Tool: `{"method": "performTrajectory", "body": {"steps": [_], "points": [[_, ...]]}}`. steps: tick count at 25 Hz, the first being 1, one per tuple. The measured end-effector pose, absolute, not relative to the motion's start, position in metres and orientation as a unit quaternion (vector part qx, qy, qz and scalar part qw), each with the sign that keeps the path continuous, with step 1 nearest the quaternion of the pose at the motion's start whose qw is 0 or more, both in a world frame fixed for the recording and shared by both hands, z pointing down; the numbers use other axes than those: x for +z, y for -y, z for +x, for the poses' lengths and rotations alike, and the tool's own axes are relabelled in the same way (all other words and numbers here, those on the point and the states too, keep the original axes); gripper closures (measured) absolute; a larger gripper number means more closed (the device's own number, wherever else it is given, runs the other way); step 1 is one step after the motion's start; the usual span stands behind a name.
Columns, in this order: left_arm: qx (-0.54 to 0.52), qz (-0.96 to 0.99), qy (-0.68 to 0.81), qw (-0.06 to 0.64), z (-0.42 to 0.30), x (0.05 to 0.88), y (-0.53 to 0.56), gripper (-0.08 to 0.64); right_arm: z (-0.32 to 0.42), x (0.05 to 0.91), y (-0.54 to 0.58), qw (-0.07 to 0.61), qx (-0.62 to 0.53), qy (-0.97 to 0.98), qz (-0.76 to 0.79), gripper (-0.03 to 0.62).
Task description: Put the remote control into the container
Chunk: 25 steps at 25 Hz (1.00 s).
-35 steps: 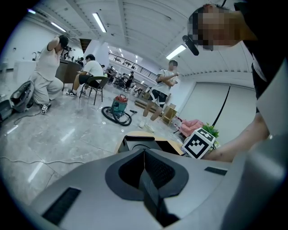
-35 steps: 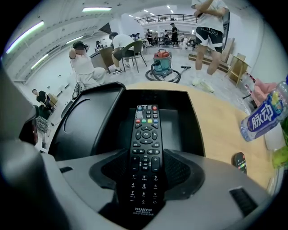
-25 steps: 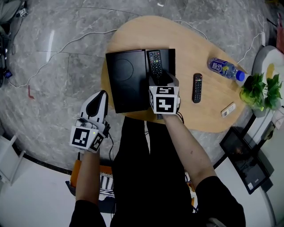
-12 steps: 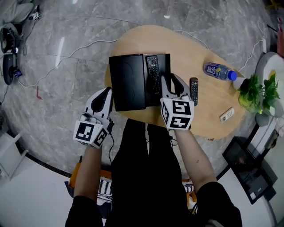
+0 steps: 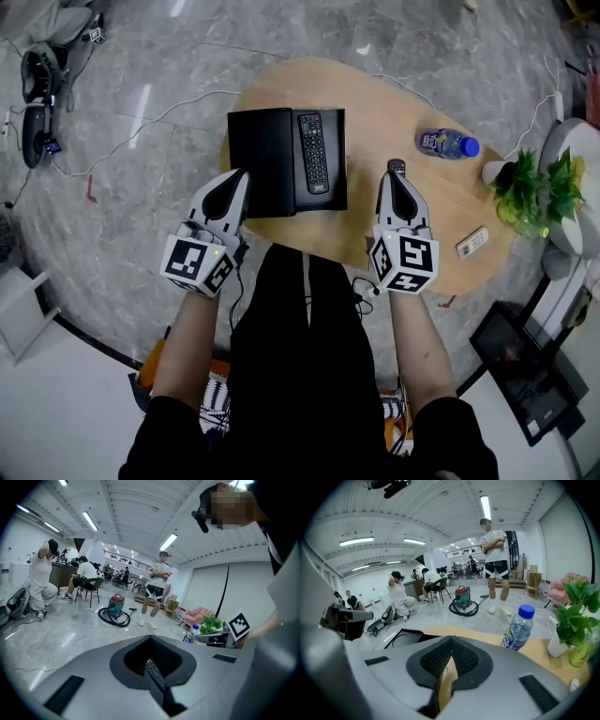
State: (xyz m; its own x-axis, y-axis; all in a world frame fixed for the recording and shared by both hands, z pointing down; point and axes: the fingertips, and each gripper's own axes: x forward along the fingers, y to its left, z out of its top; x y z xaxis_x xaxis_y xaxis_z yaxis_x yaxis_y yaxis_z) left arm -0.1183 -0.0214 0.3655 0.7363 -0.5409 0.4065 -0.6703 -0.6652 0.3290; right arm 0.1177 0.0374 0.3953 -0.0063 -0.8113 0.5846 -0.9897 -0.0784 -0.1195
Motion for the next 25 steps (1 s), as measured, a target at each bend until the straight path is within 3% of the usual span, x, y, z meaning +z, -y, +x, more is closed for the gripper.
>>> {"method": "performTrajectory", "body": {"steps": [25], "points": [[0.159,0.918,0.269,0.244,-0.044,0.385,-0.033,0.552,0.185,0.437,-0.134,0.170,0.301,0.620,0.705,0.578]]}}
